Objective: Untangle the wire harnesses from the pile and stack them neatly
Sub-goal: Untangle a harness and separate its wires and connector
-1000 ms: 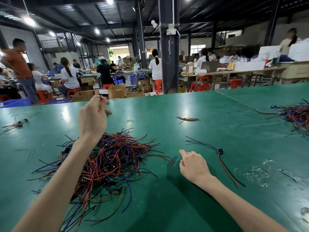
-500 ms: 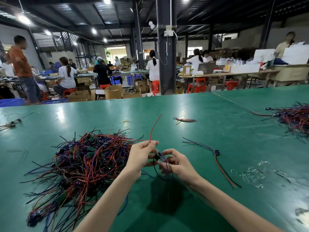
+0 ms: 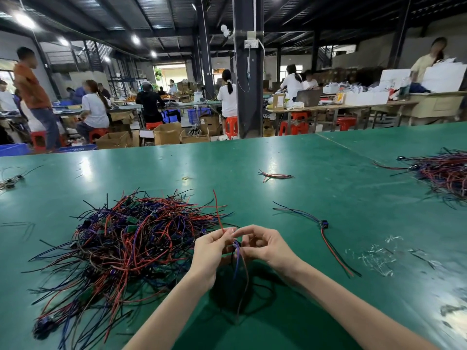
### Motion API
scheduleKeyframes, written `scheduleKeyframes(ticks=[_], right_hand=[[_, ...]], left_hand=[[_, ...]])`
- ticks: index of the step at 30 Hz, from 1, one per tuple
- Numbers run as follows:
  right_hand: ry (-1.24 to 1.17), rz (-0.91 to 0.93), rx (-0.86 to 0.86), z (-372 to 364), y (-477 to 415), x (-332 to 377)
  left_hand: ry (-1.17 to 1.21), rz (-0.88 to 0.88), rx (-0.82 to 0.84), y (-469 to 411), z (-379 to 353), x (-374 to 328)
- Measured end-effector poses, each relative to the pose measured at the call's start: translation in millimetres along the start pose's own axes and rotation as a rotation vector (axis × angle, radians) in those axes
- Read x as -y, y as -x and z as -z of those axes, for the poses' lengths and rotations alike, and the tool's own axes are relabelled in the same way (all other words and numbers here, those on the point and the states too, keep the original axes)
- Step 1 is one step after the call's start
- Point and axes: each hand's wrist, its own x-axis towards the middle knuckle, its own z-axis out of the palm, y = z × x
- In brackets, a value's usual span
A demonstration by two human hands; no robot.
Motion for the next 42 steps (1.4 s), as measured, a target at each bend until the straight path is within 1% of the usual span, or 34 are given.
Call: scheduleKeyframes(ticks=[2, 4, 7, 8, 9, 10, 11, 12, 13, 15, 16, 19, 22, 29, 31, 33, 35, 38, 40, 42], right_hand=[[-0.001, -0.004, -0.002, 0.5, 1.2, 0.9], [-0.05, -0.031, -0.026, 0.2, 1.0, 1.2], [-0.139, -0.107, -0.088, 1.3, -0.4, 1.5], [-0.152, -0.135, -0.11, 2.8, -0.8, 1.6], [-0.171, -0.166, -0.13, 4.8, -1.1, 1.6], [-0.196, -0.194, -0.144, 6.8, -1.5, 1.7], [-0.222, -0.216, -0.154, 8.7, -1.8, 2.1], [-0.243, -0.229, -0.16, 10.1, -2.3, 2.6], [-0.258, -0.236, -0.163, 11.1, -3.0, 3.0], [-0.27, -0.236, -0.165, 12.2, -4.4, 3.8], [-0.273, -0.235, -0.168, 12.9, -5.0, 4.0], [-0.285, -0.251, -0.188, 15.7, -5.1, 5.2], [-0.324, -0.271, -0.205, 16.5, -4.9, 6.8], [-0.403, -0.293, -0.254, 20.1, -6.2, 11.2], [-0.377, -0.295, -0.279, 21.0, -6.5, 10.7], [-0.337, -0.289, -0.295, 20.9, -6.6, 9.4], [-0.32, -0.277, -0.287, 20.2, -6.1, 8.5], [-0.317, -0.253, -0.257, 18.2, -5.1, 6.9], [-0.321, -0.245, -0.233, 16.3, -4.8, 6.4], [-0.323, -0.243, -0.21, 14.8, -4.9, 6.3]], left_hand=[[0.001, -0.012, 0.004, 1.1, -0.5, 3.1], [-0.021, -0.044, -0.013, 1.1, -2.5, 4.8], [-0.269, -0.14, -0.134, -0.5, -2.3, 10.5], [-0.355, -0.207, -0.169, 2.4, -1.1, 12.1], [-0.487, -0.332, -0.205, 5.1, 1.8, 14.7], [-0.658, -0.504, -0.225, 8.2, 4.2, 16.9], [-0.837, -0.685, -0.227, 10.2, 6.7, 19.6], [-0.978, -0.825, -0.207, 9.9, 7.8, 20.6], [-1.072, -0.879, -0.169, 9.1, 7.3, 19.2], [-1.142, -0.816, -0.099, 10.1, 1.8, 16.8], [-1.113, -0.767, -0.063, 10.8, -1.3, 16.0], [-0.841, -0.635, 0.023, 15.5, -6.9, 12.7], [-0.729, -0.582, 0.037, 16.6, -6.0, 9.0], [-0.717, -0.588, 0.078, 15.9, -6.2, 5.4], [-0.745, -0.576, 0.085, 13.9, -5.6, 5.8], [-0.749, -0.517, 0.107, 13.1, -6.1, 6.0], [-0.625, -0.377, 0.153, 13.5, -7.6, 5.2], [-0.32, -0.145, 0.201, 14.6, -11.3, 3.0], [-0.184, -0.079, 0.199, 14.5, -12.6, 3.4], [-0.096, -0.054, 0.207, 16.3, -13.3, 3.3]])
